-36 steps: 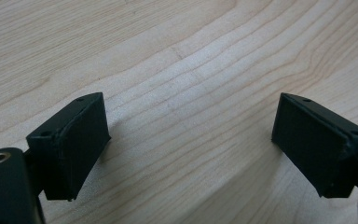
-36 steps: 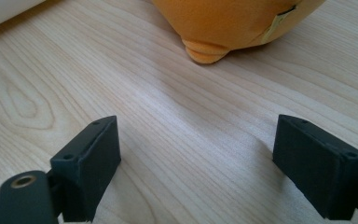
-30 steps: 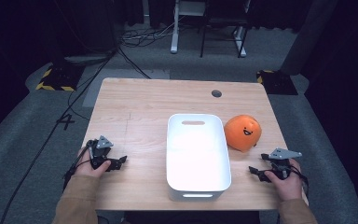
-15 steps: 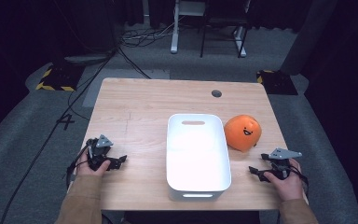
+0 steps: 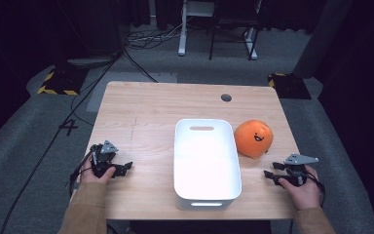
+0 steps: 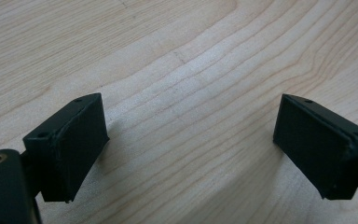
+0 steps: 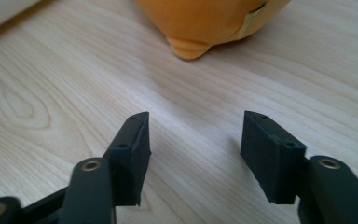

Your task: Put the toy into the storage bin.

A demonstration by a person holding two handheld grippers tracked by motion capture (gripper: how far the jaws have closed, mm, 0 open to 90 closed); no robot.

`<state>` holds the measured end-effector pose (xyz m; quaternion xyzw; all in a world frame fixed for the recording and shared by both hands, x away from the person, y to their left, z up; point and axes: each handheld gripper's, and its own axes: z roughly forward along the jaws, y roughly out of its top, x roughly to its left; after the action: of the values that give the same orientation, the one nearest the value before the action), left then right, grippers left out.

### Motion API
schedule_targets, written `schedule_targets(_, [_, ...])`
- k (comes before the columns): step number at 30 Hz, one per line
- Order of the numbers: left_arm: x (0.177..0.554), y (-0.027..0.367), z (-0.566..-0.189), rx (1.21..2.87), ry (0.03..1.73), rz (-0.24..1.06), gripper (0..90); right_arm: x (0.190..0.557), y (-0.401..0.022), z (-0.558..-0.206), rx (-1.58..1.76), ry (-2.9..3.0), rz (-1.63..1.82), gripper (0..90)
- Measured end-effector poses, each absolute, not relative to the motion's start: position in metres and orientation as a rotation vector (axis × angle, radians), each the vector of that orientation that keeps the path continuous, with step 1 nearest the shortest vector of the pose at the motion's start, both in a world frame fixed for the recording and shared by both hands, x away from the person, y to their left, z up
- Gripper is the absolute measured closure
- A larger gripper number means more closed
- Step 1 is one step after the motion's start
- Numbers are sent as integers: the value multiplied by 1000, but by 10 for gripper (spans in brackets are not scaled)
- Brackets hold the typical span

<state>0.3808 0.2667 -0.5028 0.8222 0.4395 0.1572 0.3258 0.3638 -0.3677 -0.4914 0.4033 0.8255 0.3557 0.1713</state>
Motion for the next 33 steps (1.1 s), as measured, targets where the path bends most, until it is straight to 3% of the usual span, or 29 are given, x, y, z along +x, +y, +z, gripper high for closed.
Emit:
schedule_targets(8, [382, 266, -503, 2146, 1167, 422, 98, 360, -365, -457, 1104, 2228, 1206, 632])
schedule_targets(12, [382, 266, -503, 2146, 1167, 422, 99, 362, -361, -438, 1058, 2207, 1243, 658])
schedule_targets(22, [382, 266, -503, 2146, 1167, 423, 99, 388, -354, -406, 1023, 2109, 1331, 602])
schedule_targets(33, [382, 265, -503, 2142, 1175, 423, 99, 422, -351, -401, 1082, 2056, 1379, 553])
